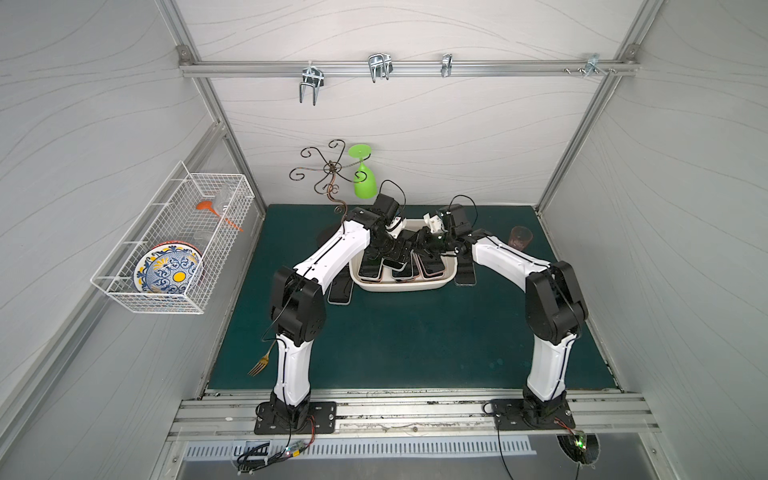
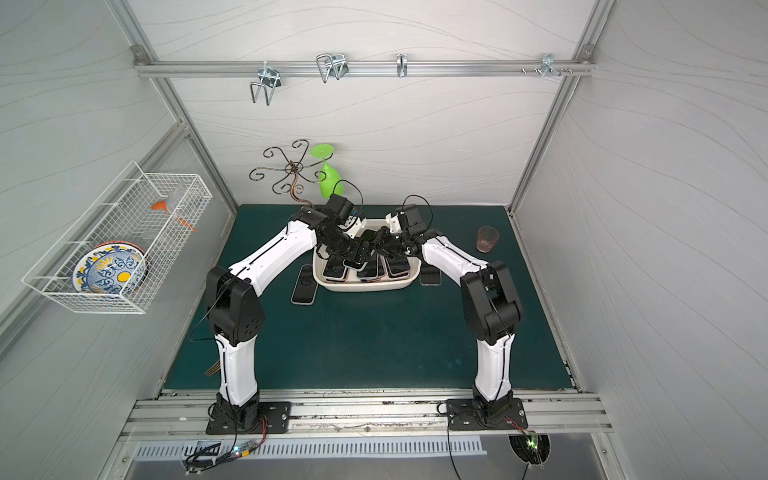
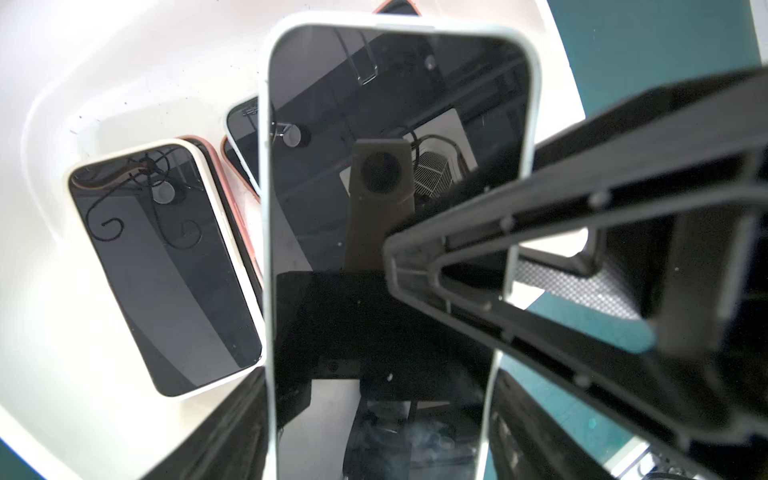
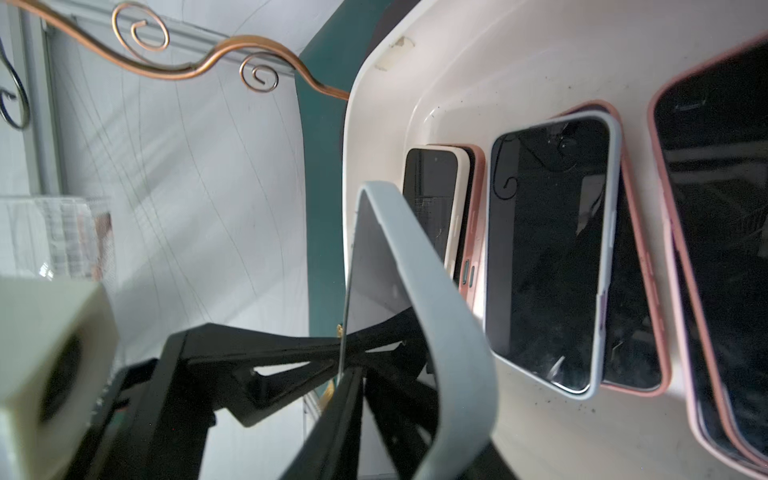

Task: Take the phone out of the storage box
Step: Pick up the phone from the storage box, then place the phone at the center of the board.

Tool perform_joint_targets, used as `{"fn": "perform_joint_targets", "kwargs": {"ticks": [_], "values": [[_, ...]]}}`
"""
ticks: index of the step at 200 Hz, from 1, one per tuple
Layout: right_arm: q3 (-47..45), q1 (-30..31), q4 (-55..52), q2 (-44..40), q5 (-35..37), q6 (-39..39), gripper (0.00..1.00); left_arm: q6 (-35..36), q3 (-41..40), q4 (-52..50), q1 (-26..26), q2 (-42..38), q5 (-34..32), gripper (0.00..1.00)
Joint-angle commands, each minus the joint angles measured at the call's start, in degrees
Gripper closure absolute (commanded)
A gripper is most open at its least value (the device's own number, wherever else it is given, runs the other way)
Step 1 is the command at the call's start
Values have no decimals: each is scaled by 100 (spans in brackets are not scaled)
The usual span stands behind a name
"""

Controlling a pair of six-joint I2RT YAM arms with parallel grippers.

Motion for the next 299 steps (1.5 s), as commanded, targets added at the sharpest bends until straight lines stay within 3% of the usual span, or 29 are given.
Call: {"fn": "perform_joint_targets", "kwargs": {"ticks": [1,10,23,43,76,113,135,164,208,236,299], "values": [[-73,34,19,-245,-161,-122,90,-158,275,317,11,-99,298,53],[-70,3,-30,-291,-214,-180,100,-222,315,302,27,-94,438,39],[-85,-69,-102,-385,-288,-235,100,-315,337,363,84,-136,781,15],[-134,-215,-233,-566,-462,-403,100,-554,324,565,222,-251,1117,7],[-139,-712,-1097,-1034,-815,-1148,100,-731,443,569,481,-488,1221,4],[-1,-1816,-2828,-1746,-1371,-2645,100,-733,162,743,864,-1079,1162,1],[174,-2441,-4104,-1964,-694,-3837,100,-567,101,658,907,-1217,1137,1],[488,-3037,-5021,-1769,-129,-4762,100,-332,-69,505,908,-1273,1043,1],[1208,-3168,-5695,-540,869,-5499,100,-133,-395,477,915,-1251,1101,1],[1838,-2866,-5920,427,1648,-5799,100,-116,-384,428,924,-1174,1081,1],[3038,-2711,-5990,1646,2005,-6181,100,-115,-544,530,942,-1100,1015,1]]}}
